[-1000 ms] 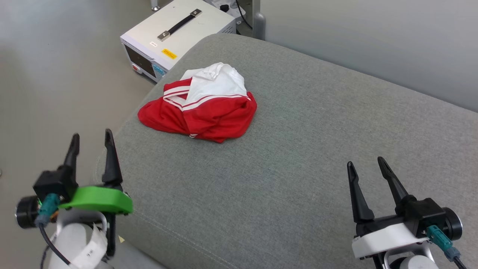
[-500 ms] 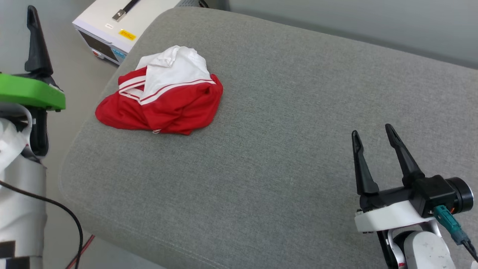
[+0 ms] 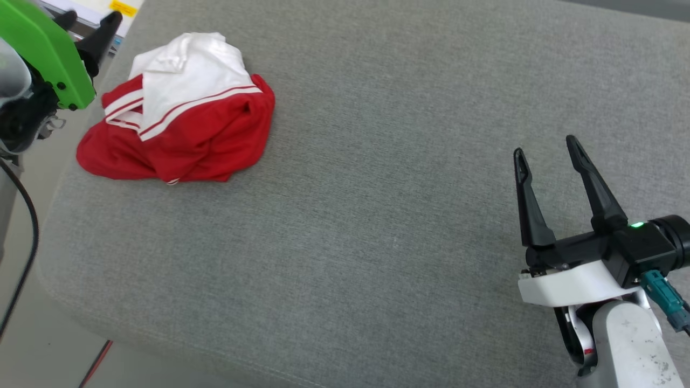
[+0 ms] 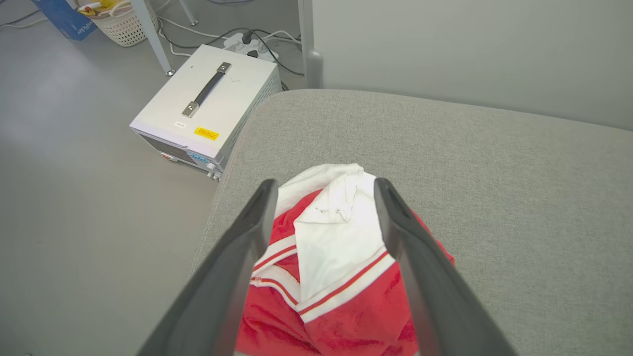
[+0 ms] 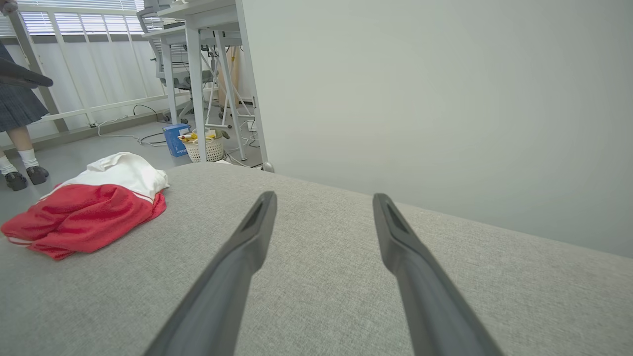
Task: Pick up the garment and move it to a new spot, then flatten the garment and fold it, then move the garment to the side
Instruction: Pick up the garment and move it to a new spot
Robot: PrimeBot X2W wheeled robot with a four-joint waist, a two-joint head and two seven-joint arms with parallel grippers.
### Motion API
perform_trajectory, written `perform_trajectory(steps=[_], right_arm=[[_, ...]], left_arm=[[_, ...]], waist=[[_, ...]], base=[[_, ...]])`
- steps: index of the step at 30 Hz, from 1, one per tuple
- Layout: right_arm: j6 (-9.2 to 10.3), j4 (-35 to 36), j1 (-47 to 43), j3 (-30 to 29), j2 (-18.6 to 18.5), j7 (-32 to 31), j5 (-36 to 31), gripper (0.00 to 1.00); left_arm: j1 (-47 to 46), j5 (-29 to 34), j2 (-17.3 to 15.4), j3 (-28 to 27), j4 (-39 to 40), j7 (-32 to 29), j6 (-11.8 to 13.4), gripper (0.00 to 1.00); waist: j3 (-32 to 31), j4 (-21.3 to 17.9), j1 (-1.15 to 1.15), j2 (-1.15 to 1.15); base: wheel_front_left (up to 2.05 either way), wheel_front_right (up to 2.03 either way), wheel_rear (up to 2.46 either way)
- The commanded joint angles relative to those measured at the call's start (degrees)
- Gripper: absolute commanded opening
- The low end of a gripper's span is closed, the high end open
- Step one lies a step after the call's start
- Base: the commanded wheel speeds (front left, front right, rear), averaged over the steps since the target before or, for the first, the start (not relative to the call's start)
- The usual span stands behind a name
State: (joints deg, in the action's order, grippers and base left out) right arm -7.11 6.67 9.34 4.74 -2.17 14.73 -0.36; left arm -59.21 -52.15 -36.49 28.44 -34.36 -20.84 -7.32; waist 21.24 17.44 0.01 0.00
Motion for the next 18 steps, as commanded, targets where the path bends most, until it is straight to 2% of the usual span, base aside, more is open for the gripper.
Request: perform_trajectory(steps=[1, 4, 8, 12, 18], right_arm=[[-0.37, 0.5, 1.3, 0.1, -0.3, 0.3, -0.3, 1.00], [-0.37, 1.0, 2.3, 0.2, -0.6, 0.3, -0.4, 1.00], [-0.37, 1.1, 3.2, -0.1, -0.9, 0.3, -0.2, 1.00], [-0.37, 1.2, 4.3, -0.1, -1.2, 0.3, -0.1, 1.00], [-0.37, 1.3, 5.7, 0.3, -1.2, 0.3, 0.2, 1.00]], left_arm=[[-1.6, -2.4, -1.0, 1.3, -0.2, -3.8, -0.2, 1.00], [-3.4, -6.1, -2.4, 4.4, -1.6, -13.0, -0.2, 1.00], [-4.8, -7.9, -2.5, 7.6, -3.1, -19.6, -0.2, 1.00], [-4.5, -8.1, -1.3, 10.3, -5.7, -21.9, -0.2, 1.00], [-2.2, -9.1, 0.8, 13.0, -9.6, -22.0, -0.2, 1.00]], waist=[[2.6, -2.2, -0.01, 0.00], [4.3, -3.3, -0.01, 0.00], [6.6, -4.3, -0.01, 0.00], [8.7, -5.1, -0.01, 0.00], [10.9, -6.3, -0.01, 0.00]], base=[[0.00, 0.00, 0.00], [0.00, 0.00, 0.00], [0.00, 0.00, 0.00], [0.00, 0.00, 0.00], [0.00, 0.00, 0.00]])
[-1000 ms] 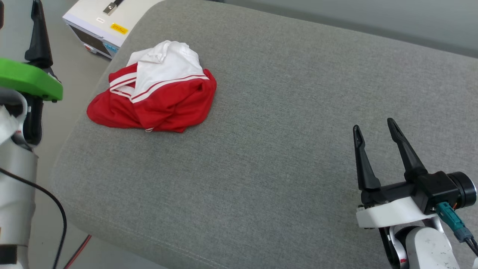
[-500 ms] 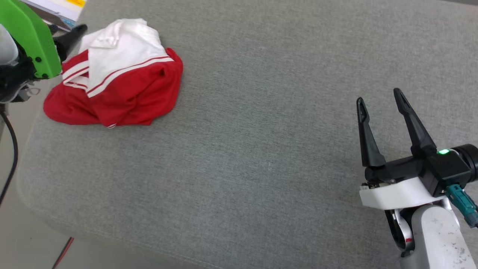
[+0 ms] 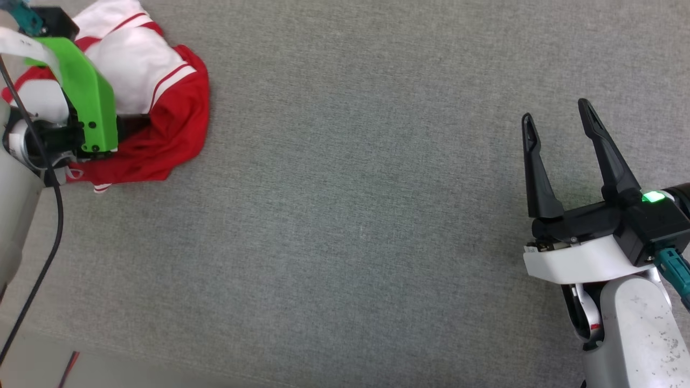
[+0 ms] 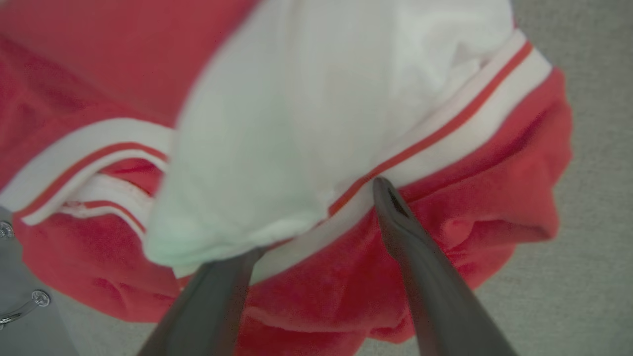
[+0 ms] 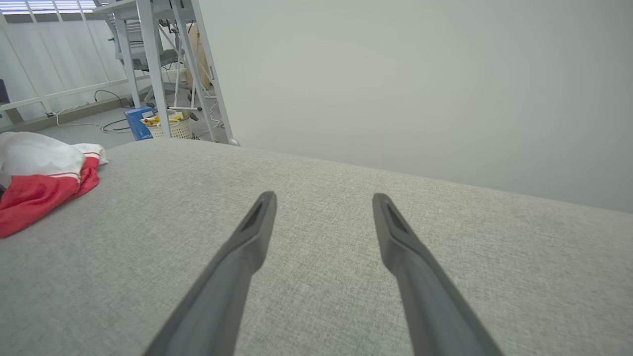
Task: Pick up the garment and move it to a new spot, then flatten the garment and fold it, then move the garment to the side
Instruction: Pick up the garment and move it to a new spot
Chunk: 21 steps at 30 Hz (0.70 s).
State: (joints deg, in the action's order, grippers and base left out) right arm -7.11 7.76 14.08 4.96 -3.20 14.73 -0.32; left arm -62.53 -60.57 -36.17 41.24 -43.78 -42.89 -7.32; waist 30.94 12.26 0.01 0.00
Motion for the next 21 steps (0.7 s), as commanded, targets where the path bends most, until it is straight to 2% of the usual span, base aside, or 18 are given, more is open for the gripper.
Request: perform_trajectory(steps=[1, 4, 5, 6, 12, 21], right_arm=[[-0.37, 0.2, 1.1, 0.2, -0.2, 0.3, 0.3, 1.00], [-0.37, 0.1, 1.5, 0.2, -0.3, 0.3, 0.5, 1.00], [-0.37, -0.1, 1.3, -0.3, -0.3, 0.3, 0.7, 1.00], [-0.37, -0.2, 1.2, -0.5, -0.3, 0.3, 0.8, 1.00], [-0.37, -1.1, 0.3, 0.1, -0.2, 0.3, 2.0, 1.00], [-0.37, -2.5, -2.8, 0.3, 0.2, 0.3, 3.8, 1.00]], left_arm=[[1.6, -1.2, 0.8, 0.4, -0.8, 0.3, -0.2, 1.00], [3.1, -1.9, 1.6, 1.9, -2.3, 0.7, -0.2, 1.00], [3.8, -2.5, 1.9, 3.5, -2.2, 1.5, -0.2, 0.35], [3.7, -2.7, 1.8, 3.9, -2.0, 1.7, -0.2, 0.00], [1.6, -4.2, -0.3, 4.7, -0.2, 6.7, -0.2, 0.00], [-3.3, -1.5, -7.7, 10.8, 11.6, 16.8, -0.2, 0.00]], waist=[[1.4, -1.2, -0.01, 0.00], [1.7, -1.4, -0.01, 0.00], [1.3, -1.1, -0.01, 0.00], [1.0, -0.9, -0.01, 0.00], [-2.4, 0.0, -0.01, 0.00], [-9.6, -0.3, -0.01, 0.00]], base=[[0.00, 0.00, 0.00], [0.00, 0.00, 0.00], [0.00, 0.00, 0.00], [0.00, 0.00, 0.00], [0.00, 0.00, 0.00], [0.00, 0.00, 0.00]])
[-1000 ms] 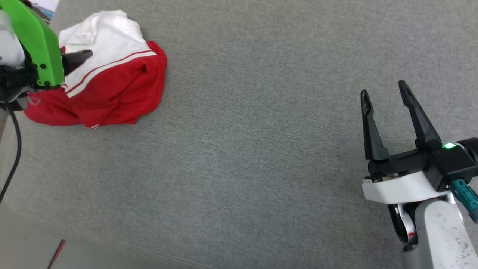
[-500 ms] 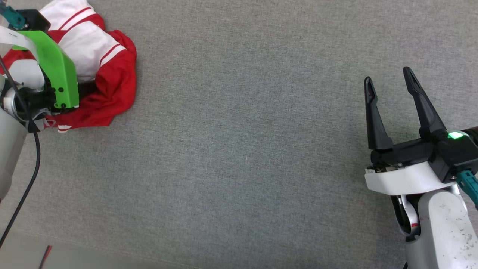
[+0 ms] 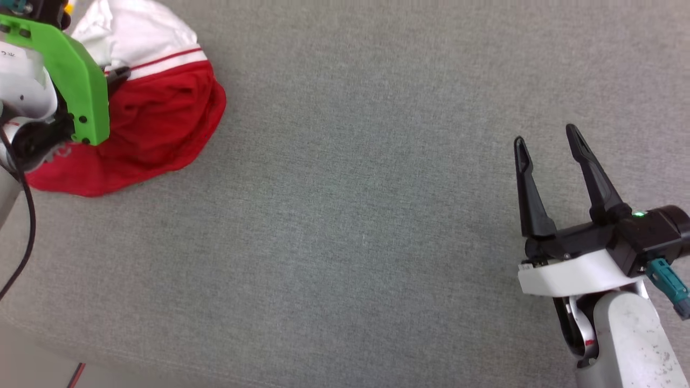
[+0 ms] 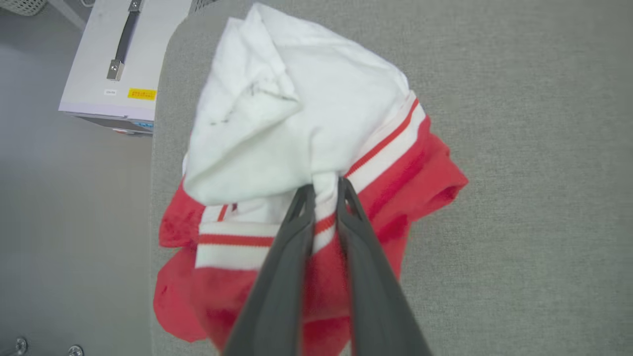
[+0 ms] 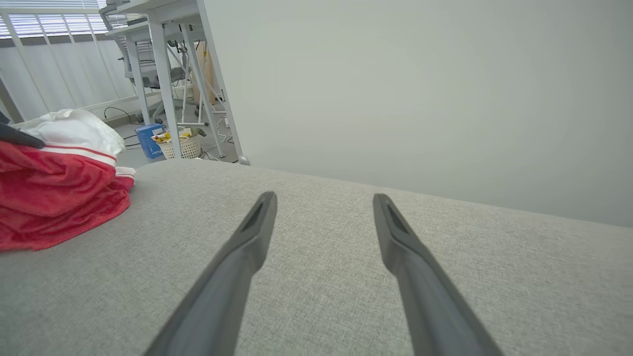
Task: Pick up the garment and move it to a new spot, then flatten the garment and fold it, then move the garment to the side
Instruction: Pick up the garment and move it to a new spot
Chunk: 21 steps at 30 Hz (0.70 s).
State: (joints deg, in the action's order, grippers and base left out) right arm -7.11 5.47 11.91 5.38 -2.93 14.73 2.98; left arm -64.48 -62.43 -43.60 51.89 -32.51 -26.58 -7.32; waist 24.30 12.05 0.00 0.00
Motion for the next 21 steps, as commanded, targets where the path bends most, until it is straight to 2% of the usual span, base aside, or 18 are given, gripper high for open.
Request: perform_trajectory(steps=[1, 5, 9, 13, 21], right_arm=[[-0.37, -0.3, -1.0, -0.3, 0.0, 0.3, 0.6, 1.00], [-0.37, -0.5, -2.5, -0.8, 0.0, 0.3, 2.1, 1.00], [-0.37, -0.4, -2.8, -0.7, 0.0, 0.3, 3.8, 1.00], [-0.37, -0.3, -2.4, -0.3, 0.0, 0.3, 5.3, 1.00], [-0.37, 0.0, -2.7, -1.2, 0.0, 0.3, 7.6, 1.00]], left_arm=[[-2.0, 0.5, -0.7, 0.8, 1.6, 1.0, -0.2, 0.00], [-5.4, 1.6, -1.6, 3.9, 6.4, 2.4, -0.2, 0.00], [-9.4, 2.7, -0.8, 6.8, 10.3, 2.3, -0.2, 0.00], [-13.6, 3.2, 0.4, 8.8, 13.7, 2.5, -0.2, 0.00], [-21.9, 4.3, 4.7, 13.0, 18.2, 4.3, -0.2, 0.00]], waist=[[-3.6, -0.1, 0.00, 0.00], [-6.0, -0.9, 0.00, 0.00], [-7.5, -3.2, 0.00, 0.00], [-7.9, -6.9, 0.00, 0.00], [-7.0, -15.0, 0.00, 0.00]], base=[[0.00, 0.00, 0.00], [0.00, 0.00, 0.00], [0.00, 0.00, 0.00], [0.00, 0.00, 0.00], [0.00, 0.00, 0.00]])
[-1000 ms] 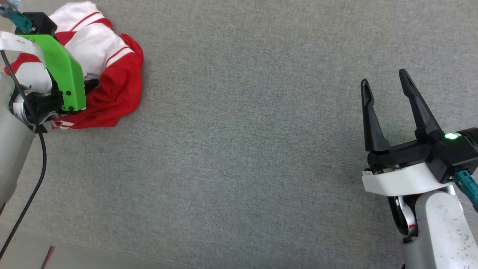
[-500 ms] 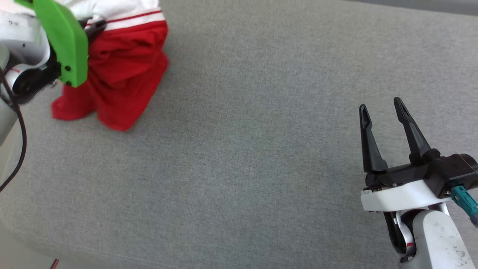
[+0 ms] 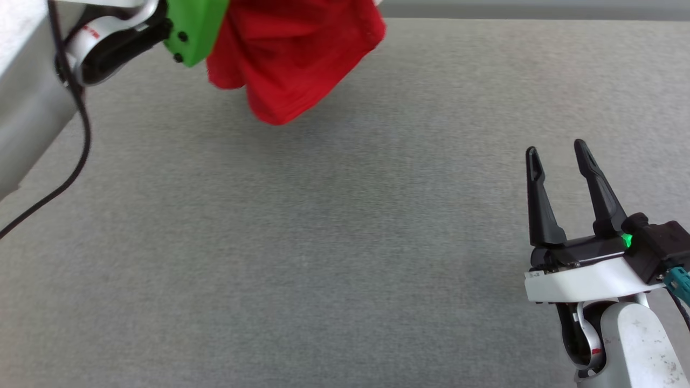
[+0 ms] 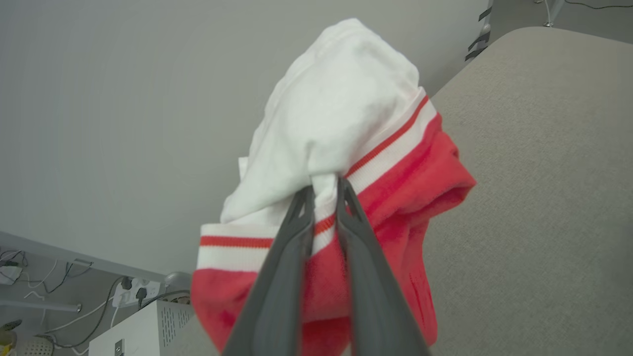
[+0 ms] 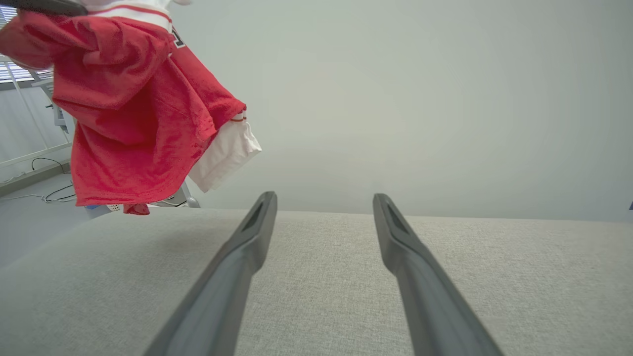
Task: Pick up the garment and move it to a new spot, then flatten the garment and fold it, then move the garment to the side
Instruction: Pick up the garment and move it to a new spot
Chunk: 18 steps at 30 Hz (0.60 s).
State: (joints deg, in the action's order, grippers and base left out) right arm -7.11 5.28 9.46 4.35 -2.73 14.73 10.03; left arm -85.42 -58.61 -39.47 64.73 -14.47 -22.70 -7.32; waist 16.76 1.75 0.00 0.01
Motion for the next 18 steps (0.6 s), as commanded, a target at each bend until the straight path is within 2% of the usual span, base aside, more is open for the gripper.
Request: perform_trajectory(steps=[1, 10, 15, 18], right_arm=[[-0.37, 0.2, -0.2, -0.3, -0.2, 0.3, 0.7, 1.00], [-0.37, 0.5, 0.0, -0.6, -0.2, 0.3, 2.9, 1.00], [-0.37, 0.7, 0.4, -0.7, -0.2, 0.3, 3.7, 1.00], [-0.37, 0.7, 0.5, -0.7, -0.2, 0.3, 3.8, 1.00]], left_arm=[[-1.7, 0.5, 1.2, 0.7, 0.4, 0.6, -0.2, 0.00], [-2.9, 0.9, 8.5, 7.0, -0.6, 4.1, -0.2, 0.00], [1.2, 3.1, 9.7, 8.5, 1.0, 4.4, -0.2, 0.00], [7.3, 6.1, 10.0, 8.6, 3.4, 2.0, -0.2, 0.00]], waist=[[0.7, -5.5, 0.00, -0.01], [2.9, -10.5, 0.00, -0.01], [4.2, -11.3, 0.00, -0.01], [4.7, -11.2, 0.00, -0.01]], base=[[0.00, 0.00, 0.00], [0.00, 0.00, 0.00], [0.00, 0.00, 0.00], [0.00, 0.00, 0.00]])
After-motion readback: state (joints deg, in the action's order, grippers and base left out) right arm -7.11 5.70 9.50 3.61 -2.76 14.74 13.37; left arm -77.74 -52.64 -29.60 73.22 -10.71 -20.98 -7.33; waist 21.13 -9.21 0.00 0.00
